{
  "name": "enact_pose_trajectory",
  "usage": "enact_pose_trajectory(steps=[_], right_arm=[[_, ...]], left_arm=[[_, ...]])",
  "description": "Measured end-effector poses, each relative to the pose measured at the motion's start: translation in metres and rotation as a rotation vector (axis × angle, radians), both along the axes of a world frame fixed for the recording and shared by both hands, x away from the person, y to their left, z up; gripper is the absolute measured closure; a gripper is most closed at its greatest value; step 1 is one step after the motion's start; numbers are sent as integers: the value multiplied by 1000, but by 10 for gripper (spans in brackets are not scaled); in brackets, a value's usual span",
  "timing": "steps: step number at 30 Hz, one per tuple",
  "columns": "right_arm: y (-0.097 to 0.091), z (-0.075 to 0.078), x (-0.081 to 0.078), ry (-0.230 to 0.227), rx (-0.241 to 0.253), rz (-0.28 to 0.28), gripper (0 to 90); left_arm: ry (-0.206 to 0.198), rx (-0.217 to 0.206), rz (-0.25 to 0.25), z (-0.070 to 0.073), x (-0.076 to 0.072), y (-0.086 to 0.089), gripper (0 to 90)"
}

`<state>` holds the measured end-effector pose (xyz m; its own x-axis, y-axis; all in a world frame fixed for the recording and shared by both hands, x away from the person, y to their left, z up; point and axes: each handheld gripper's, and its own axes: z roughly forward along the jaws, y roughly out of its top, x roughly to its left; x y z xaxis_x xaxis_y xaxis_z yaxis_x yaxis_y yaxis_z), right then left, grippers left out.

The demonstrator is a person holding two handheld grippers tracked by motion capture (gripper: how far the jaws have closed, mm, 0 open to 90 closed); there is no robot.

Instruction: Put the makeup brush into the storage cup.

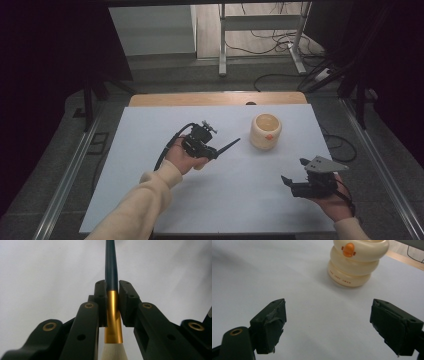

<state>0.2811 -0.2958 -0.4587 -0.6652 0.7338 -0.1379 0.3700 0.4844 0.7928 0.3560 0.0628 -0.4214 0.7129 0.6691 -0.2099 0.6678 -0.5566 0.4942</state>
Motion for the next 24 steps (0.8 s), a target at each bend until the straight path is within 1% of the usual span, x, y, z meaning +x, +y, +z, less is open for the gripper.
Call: enact_pose_trajectory(steps=[4,11,15,24], right_arm=[[9,0,2,0,-16,21,147],[27,-1,8,-5,-42,52,148],[34,-2,10,-8,-52,57,148],[44,-2,14,-26,-75,66,148]], left_arm=[[-6,3,-6,0,-1,1,787],[6,-8,-19,-2,-4,2,787],[-3,-5,-24,-4,-5,3,786],[4,-3,-37,-6,-7,0,786]])
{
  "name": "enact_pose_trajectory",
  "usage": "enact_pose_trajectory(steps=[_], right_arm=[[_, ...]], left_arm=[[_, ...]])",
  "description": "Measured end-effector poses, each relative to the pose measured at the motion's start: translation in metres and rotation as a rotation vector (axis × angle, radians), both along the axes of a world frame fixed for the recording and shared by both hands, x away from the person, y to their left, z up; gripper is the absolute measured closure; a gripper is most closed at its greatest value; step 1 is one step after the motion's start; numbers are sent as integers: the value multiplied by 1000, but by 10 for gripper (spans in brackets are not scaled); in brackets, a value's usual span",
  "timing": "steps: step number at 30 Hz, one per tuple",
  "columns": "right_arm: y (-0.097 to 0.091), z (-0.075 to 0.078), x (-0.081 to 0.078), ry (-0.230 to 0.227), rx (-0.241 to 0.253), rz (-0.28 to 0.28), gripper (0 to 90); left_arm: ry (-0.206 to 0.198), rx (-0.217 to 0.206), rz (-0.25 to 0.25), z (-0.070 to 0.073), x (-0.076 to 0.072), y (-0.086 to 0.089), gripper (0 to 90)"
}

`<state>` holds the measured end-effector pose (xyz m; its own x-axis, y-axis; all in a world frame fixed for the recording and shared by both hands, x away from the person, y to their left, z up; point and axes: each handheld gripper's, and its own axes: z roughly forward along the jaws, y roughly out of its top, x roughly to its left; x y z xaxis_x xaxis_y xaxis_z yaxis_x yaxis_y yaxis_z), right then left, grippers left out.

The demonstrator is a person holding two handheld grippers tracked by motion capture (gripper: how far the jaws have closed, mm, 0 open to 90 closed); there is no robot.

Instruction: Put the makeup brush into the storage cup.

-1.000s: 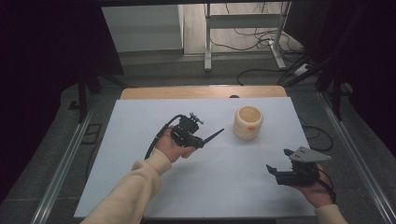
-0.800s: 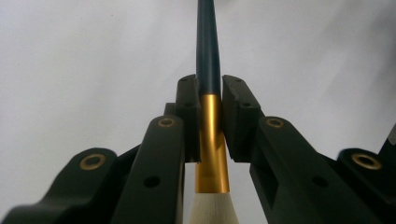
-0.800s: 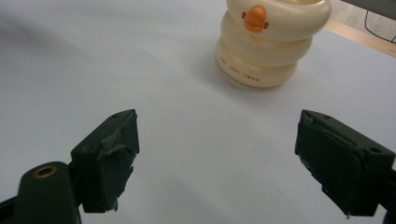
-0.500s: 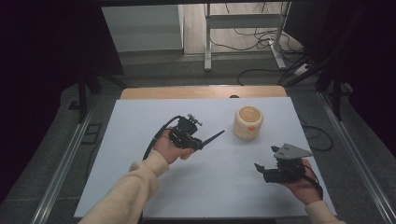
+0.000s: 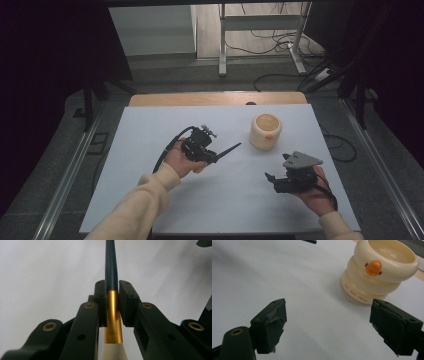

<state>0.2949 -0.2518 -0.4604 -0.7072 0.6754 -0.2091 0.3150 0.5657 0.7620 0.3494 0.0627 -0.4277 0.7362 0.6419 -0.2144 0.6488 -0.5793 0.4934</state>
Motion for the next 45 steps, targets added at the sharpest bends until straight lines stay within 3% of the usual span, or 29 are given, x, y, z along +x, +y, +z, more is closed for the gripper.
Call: enact_pose_trajectory(steps=[23,40,45], right_arm=[[25,4,7,-31,-68,63,173],[62,-2,15,-54,-182,161,187],[69,-4,16,-53,-190,174,194]], left_arm=[[14,36,-72,-6,-4,-15,786],[36,33,-132,-9,-7,-24,786],[42,31,-142,-10,-9,-27,786]])
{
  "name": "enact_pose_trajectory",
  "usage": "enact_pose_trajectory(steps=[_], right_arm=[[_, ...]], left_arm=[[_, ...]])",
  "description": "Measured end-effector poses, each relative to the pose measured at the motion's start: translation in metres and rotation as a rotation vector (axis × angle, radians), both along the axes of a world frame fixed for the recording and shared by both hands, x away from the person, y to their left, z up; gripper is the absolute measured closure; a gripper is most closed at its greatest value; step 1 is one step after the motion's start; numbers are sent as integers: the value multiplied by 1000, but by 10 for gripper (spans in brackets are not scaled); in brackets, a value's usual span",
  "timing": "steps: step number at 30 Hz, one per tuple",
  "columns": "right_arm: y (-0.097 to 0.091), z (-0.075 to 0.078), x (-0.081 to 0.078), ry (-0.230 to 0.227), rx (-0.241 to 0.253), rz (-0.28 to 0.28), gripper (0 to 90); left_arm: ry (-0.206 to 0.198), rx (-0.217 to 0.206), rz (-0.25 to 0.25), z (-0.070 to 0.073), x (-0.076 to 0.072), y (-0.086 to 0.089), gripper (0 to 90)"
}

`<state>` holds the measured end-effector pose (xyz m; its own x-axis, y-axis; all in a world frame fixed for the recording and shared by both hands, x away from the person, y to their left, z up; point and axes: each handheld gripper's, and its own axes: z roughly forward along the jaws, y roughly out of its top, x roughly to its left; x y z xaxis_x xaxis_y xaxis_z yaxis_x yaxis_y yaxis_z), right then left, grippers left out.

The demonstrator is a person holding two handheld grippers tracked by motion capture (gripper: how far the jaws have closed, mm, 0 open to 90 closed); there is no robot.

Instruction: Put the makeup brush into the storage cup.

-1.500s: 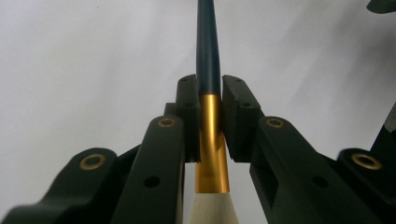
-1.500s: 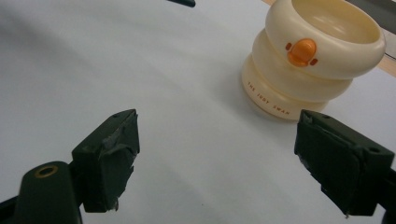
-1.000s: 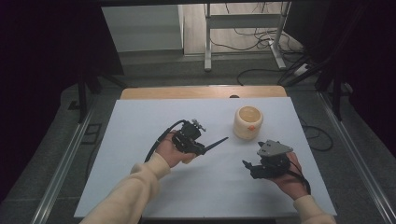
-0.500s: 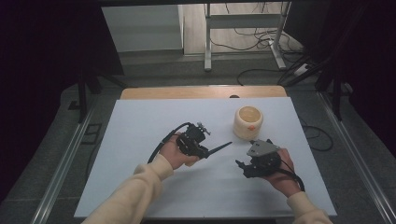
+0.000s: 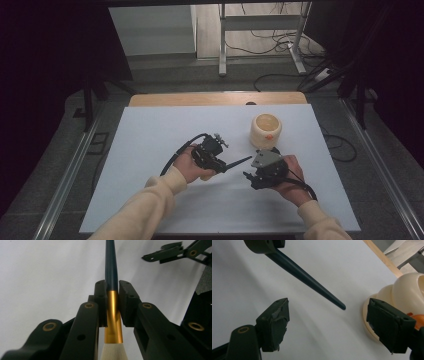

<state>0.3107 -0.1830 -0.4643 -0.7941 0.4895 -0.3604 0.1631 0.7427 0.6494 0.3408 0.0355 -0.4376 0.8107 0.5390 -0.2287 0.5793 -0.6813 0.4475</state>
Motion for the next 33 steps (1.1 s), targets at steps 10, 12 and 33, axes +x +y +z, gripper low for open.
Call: enact_pose_trajectory(steps=[10,12,33], right_arm=[[16,-5,0,-10,-42,43,222],[19,-5,0,-13,-48,54,230],[50,-14,-12,-100,-223,258,697]], left_arm=[[4,4,-20,-1,0,-5,786],[6,8,-24,-1,0,-5,786],[46,-21,-76,-1,0,-11,785]])
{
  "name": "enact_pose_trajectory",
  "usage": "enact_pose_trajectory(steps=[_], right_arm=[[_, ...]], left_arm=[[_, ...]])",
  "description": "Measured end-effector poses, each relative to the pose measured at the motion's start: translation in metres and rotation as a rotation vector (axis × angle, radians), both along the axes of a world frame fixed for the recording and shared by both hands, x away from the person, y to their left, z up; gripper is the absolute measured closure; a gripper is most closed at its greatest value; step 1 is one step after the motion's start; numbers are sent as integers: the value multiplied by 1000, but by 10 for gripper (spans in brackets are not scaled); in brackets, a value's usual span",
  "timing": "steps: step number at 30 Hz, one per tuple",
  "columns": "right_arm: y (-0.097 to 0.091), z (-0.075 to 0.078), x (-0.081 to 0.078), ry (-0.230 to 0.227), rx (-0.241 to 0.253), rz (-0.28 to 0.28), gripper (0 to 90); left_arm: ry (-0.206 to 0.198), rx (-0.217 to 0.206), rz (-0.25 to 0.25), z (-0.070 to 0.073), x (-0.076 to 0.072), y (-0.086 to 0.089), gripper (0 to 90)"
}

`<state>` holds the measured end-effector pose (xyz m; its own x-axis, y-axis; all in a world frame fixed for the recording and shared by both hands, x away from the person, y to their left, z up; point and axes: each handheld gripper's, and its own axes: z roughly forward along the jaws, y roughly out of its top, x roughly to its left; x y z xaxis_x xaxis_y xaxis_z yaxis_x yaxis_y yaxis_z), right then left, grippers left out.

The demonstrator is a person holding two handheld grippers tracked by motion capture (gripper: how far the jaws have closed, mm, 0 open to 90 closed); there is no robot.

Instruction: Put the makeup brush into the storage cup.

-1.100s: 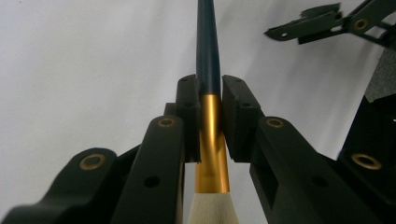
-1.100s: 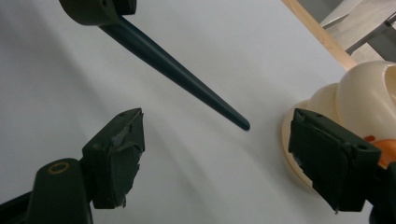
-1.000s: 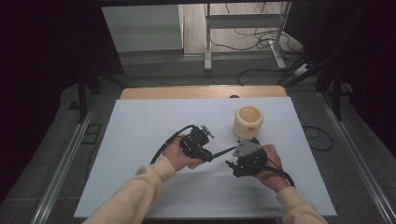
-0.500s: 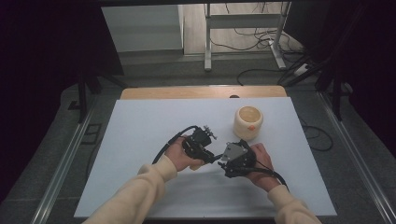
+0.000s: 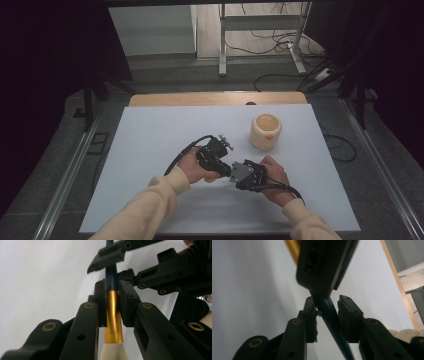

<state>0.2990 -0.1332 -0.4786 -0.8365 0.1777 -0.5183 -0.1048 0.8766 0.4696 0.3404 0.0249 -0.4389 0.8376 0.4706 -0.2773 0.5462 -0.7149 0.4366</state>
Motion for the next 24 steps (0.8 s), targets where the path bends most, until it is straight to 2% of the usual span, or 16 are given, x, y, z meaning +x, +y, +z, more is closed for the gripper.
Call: enact_pose_trajectory(steps=[2,5,7,13,17,22,23,24], right_arm=[[0,-2,-1,0,-19,20,728],[0,-2,-2,-10,-32,43,761],[0,-1,-3,-17,-29,48,780],[-1,-2,-2,-10,-39,43,783],[-1,-1,-2,-10,-29,34,784],[-3,1,-1,-14,-12,21,785],[-2,0,-4,8,32,-14,785],[-2,0,-4,10,38,-21,785]], left_arm=[[-7,-1,-7,1,0,1,782],[-18,-28,-5,3,1,3,772],[-32,-41,20,4,1,5,736],[-103,-62,125,10,3,16,543],[-132,-90,177,16,3,23,429],[-170,-121,213,23,2,34,351],[-175,-133,216,24,2,36,344],[-178,-147,220,25,1,38,338]])
